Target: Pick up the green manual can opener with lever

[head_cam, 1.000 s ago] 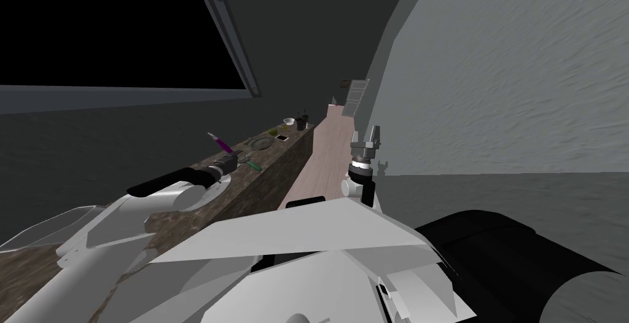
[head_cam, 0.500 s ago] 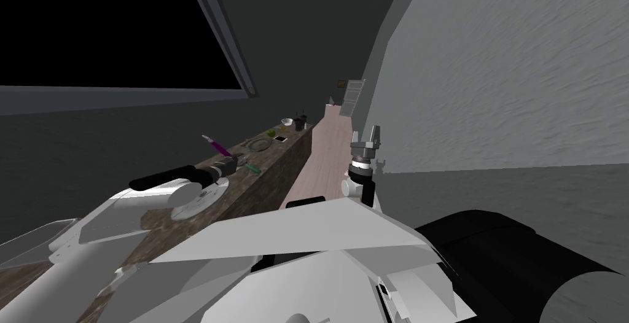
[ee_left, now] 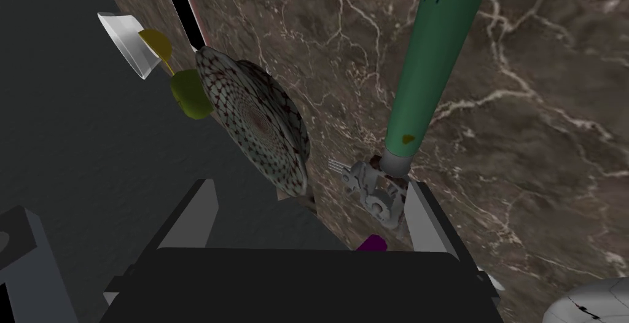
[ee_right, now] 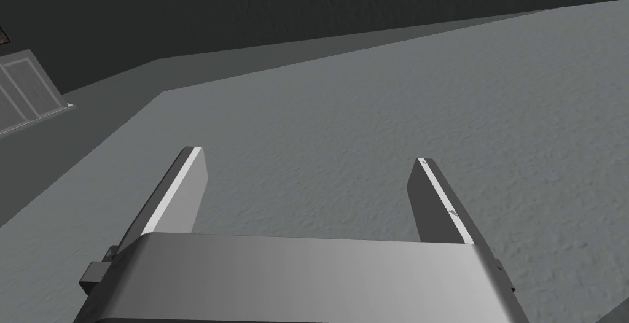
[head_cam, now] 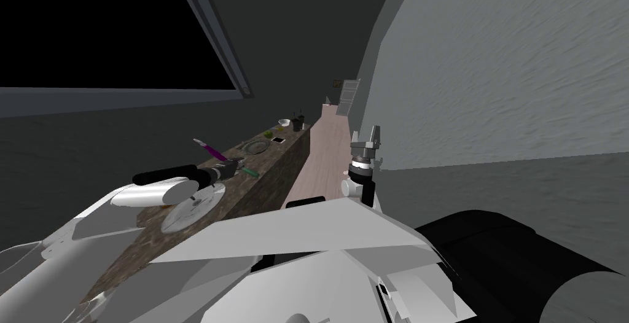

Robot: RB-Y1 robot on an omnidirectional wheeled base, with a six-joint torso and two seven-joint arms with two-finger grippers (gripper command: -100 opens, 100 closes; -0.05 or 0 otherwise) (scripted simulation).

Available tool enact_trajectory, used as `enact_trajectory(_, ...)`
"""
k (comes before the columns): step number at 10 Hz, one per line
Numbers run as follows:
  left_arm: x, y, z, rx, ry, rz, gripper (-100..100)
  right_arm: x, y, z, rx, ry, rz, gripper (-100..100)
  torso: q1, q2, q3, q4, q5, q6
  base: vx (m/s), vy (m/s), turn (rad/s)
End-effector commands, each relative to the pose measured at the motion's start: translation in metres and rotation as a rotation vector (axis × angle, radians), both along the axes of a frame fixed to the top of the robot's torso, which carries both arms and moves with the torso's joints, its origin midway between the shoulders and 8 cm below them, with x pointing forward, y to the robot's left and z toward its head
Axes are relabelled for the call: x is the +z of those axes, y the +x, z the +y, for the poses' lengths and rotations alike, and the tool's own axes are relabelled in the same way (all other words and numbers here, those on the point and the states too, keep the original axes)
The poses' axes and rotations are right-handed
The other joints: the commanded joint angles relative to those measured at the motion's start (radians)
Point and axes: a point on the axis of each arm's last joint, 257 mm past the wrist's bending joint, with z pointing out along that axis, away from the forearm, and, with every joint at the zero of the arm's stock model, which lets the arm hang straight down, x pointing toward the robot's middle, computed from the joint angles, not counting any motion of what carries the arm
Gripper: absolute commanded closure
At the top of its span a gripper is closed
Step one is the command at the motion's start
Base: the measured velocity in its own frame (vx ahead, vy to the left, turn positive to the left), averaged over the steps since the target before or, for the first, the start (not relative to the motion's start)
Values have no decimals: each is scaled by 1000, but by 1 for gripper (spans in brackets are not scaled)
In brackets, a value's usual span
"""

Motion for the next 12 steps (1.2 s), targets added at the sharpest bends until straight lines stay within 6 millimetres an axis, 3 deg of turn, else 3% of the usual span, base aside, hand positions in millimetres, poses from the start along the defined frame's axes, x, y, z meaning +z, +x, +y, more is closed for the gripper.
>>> enact_trajectory(1,-7,-7,3,2,-1,51,-100,0,0,0,0,0,0,0,0,0,0,0,0,0,30,46,-71)
enact_trajectory(12,-47,-54,16,10,-15,346,-100,0,0,0,0,0,0,0,0,0,0,0,0,0,22,43,-77)
